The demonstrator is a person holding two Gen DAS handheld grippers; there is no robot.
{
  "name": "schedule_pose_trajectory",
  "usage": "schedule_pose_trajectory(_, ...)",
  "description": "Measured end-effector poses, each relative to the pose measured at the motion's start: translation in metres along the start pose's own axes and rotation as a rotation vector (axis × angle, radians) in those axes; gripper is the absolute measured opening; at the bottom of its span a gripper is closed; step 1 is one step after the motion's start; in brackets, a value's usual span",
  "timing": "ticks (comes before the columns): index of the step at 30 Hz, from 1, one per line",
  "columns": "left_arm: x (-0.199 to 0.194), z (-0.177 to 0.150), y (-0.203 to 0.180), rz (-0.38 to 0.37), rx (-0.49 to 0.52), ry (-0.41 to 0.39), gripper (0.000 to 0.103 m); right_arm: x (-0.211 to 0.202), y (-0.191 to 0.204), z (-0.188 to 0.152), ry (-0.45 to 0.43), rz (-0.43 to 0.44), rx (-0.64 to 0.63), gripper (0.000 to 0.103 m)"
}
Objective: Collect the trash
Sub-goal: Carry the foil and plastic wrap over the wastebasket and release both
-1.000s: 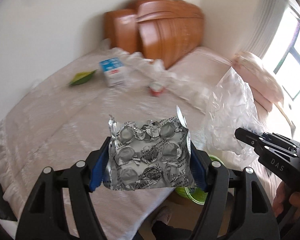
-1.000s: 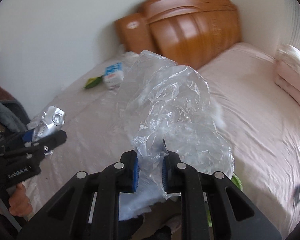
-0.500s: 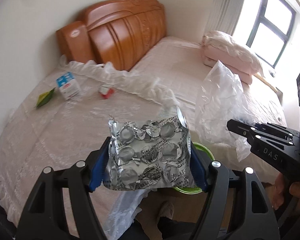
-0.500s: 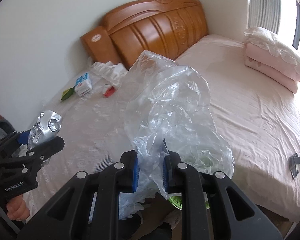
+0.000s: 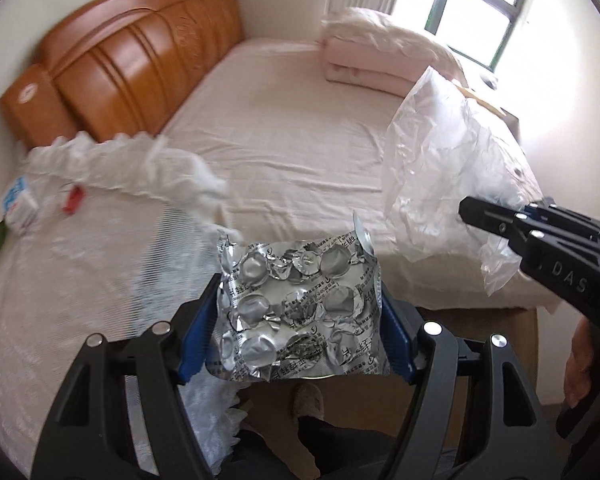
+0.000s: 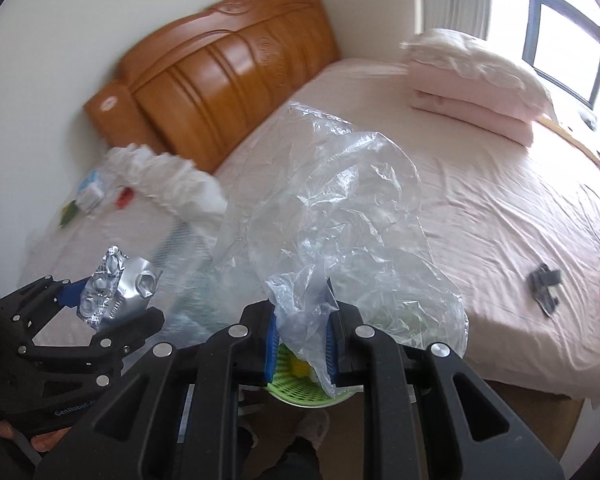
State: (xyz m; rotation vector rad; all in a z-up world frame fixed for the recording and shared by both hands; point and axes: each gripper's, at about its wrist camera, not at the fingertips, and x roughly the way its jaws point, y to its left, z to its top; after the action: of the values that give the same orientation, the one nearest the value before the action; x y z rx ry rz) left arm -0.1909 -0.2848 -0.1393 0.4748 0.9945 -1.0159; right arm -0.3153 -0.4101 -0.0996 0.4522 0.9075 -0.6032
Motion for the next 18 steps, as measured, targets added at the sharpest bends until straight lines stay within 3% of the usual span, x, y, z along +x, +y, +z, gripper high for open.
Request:
schedule_pose_trajectory(6, 0.027, 0.006, -0.030, -0.010, 0.026, 0.052, 0.070, 0.001, -0.034, -0.004, 0.010, -0.014, 0.035, 0.020)
schedule_pose_trajectory(9, 0.040, 0.006, -0.038, 0.001, 0.030, 0.097, 0.085, 0.006, -0.045, -0.006, 0.018, -0.006, 0.047, 0.020)
schedule_pose_trajectory(13, 0.046, 0.006, -0.044, 0.019, 0.029, 0.113, 0.093, 0.010, -0.052, -0.007, 0.023, 0.004, 0.055, 0.020)
schedule_pose_trajectory(18, 0.046, 0.007, -0.041, 0.039, 0.005, 0.121, 0.094, 0.013, -0.055, -0.005, 0.028, 0.018, 0.052, 0.020)
